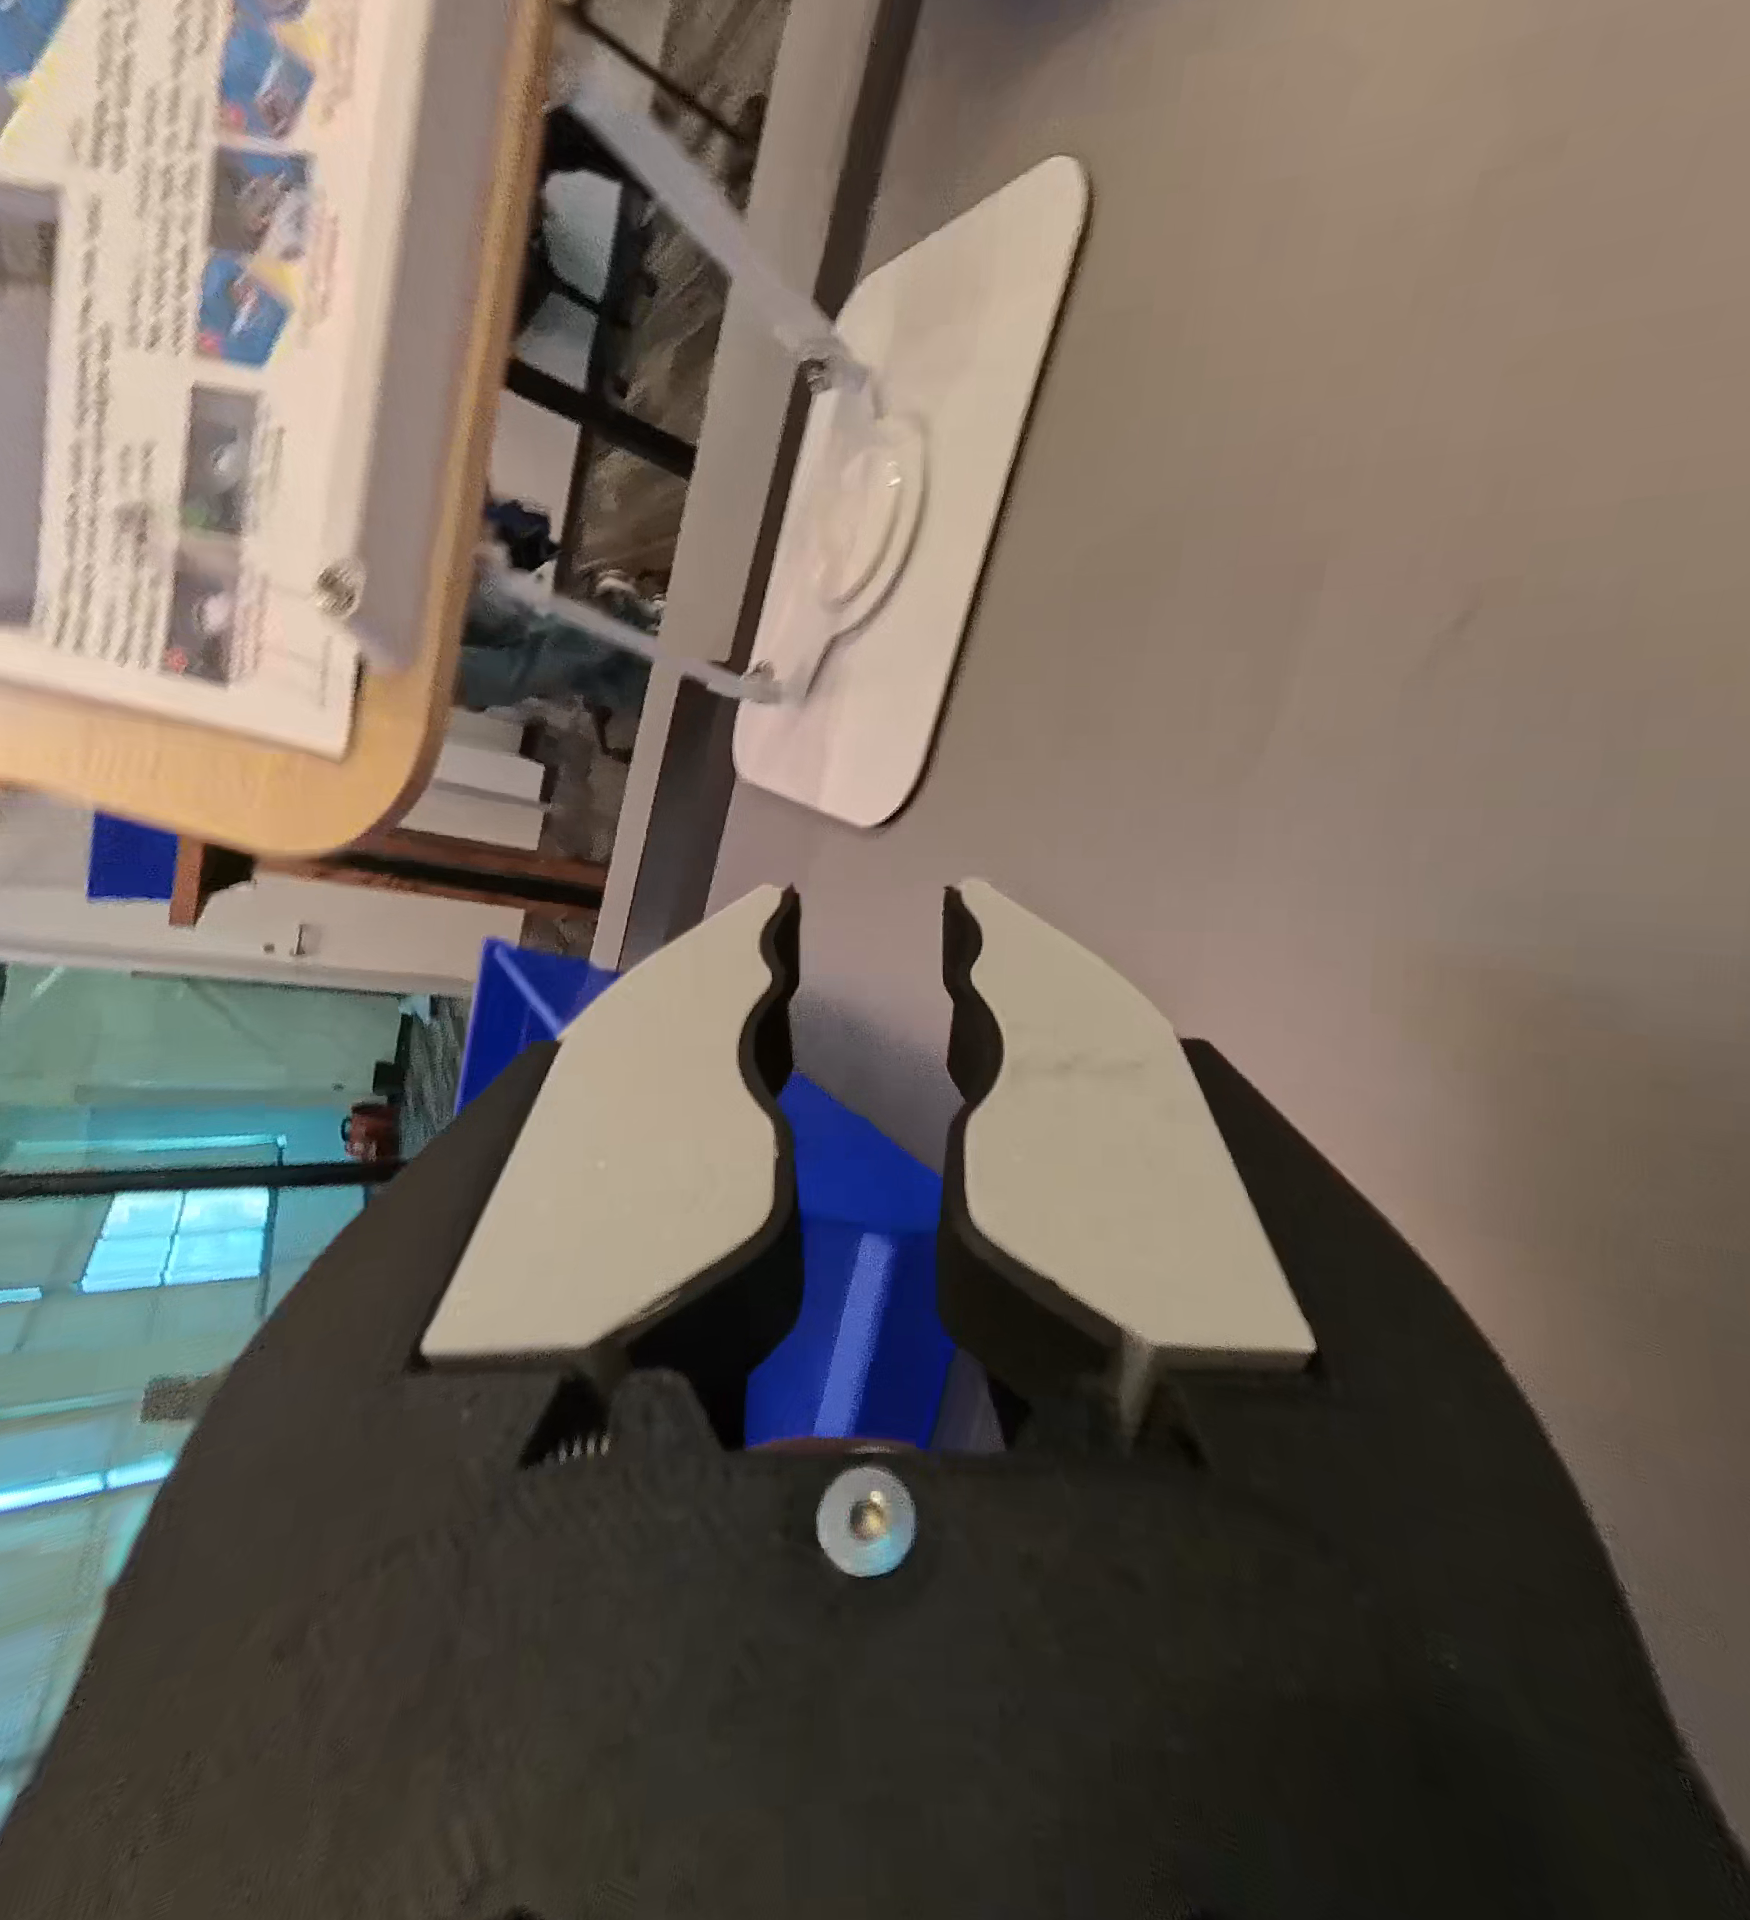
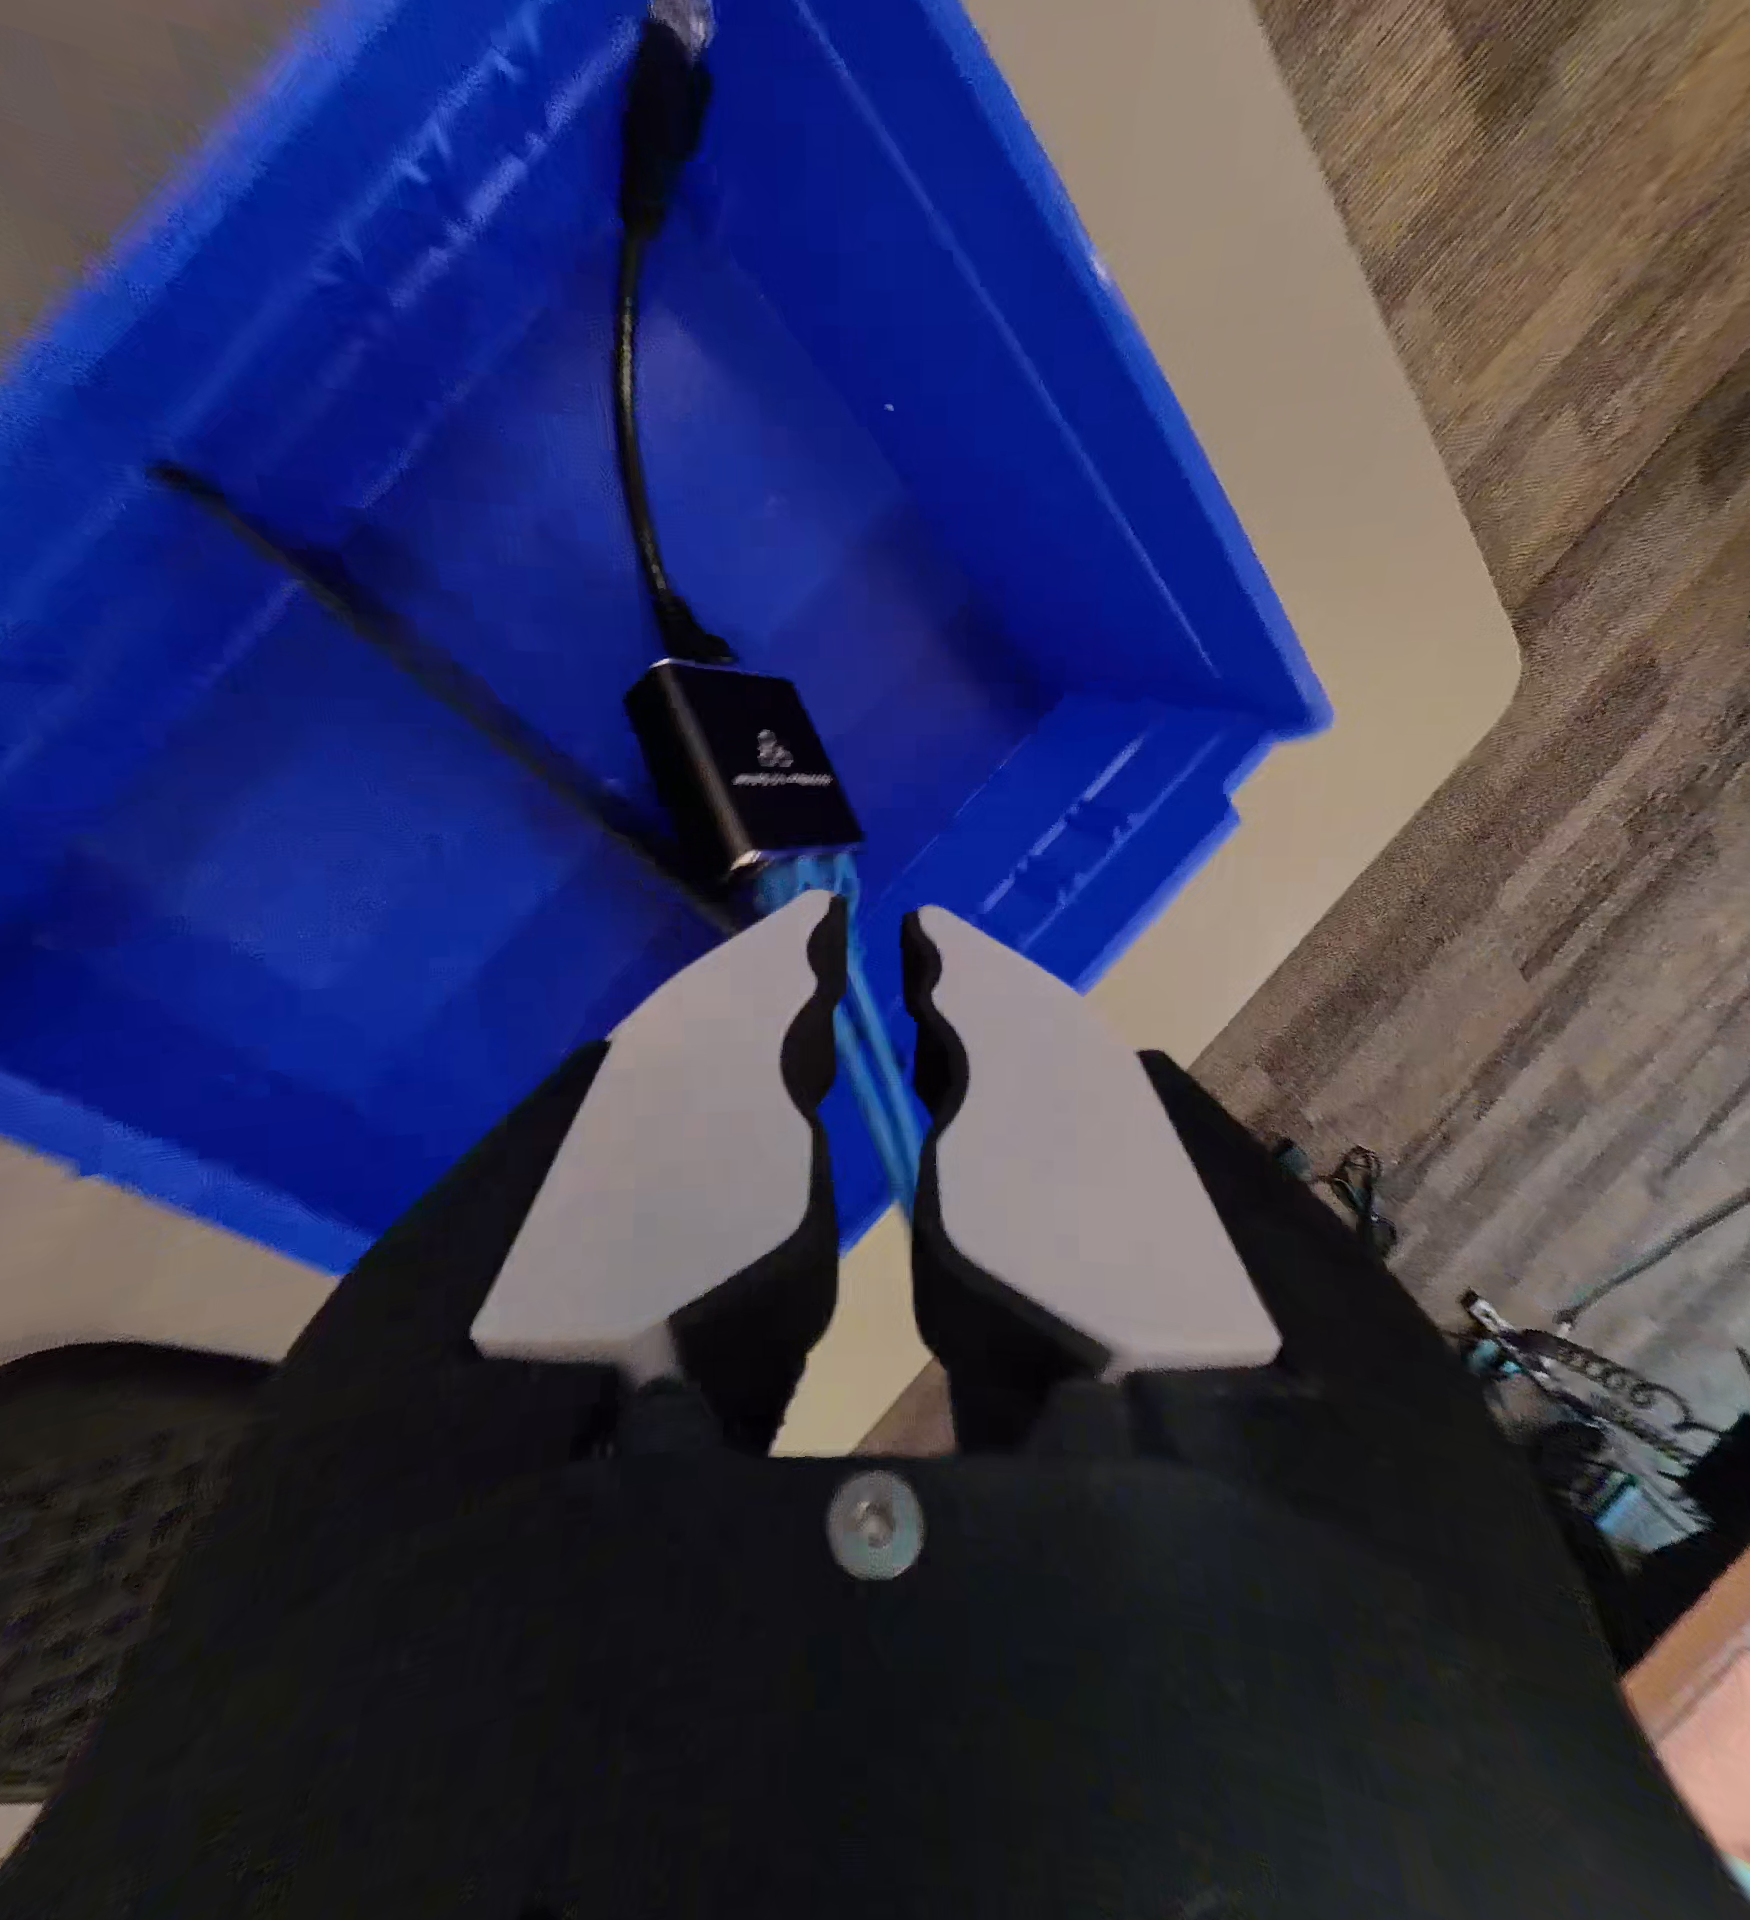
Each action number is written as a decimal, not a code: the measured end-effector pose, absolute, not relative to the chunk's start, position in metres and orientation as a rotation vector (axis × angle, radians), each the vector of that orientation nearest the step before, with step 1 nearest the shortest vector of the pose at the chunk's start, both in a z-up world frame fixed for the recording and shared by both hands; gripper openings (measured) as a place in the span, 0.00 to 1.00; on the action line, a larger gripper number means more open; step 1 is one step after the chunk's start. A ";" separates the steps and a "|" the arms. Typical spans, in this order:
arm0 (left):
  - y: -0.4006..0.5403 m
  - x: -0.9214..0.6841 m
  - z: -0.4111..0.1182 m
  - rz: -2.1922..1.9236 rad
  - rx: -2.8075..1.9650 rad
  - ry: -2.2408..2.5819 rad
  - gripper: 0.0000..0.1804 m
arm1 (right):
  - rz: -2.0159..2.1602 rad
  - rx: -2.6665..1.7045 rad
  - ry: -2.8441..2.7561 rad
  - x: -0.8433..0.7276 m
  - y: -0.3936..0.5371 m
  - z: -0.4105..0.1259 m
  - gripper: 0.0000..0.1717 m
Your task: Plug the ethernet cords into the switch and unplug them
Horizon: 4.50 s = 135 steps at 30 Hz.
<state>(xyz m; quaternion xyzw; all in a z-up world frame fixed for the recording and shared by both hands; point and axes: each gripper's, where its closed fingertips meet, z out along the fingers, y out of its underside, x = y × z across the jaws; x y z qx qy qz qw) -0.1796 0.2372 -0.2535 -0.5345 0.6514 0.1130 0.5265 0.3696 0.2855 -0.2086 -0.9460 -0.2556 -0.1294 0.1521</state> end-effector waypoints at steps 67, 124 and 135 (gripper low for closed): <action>0.304 -0.461 -0.230 -0.378 -2.035 0.433 0.04 | 0.243 -2.728 -0.248 0.293 0.051 -0.282 0.03; 0.195 -0.589 -0.188 -0.334 -1.863 0.102 0.04 | 0.338 -1.543 -1.937 -0.115 0.073 -0.310 0.17; 0.172 -0.641 -0.182 -0.263 -1.842 0.002 0.04 | 0.322 -1.693 -1.789 -0.238 0.154 -0.311 0.14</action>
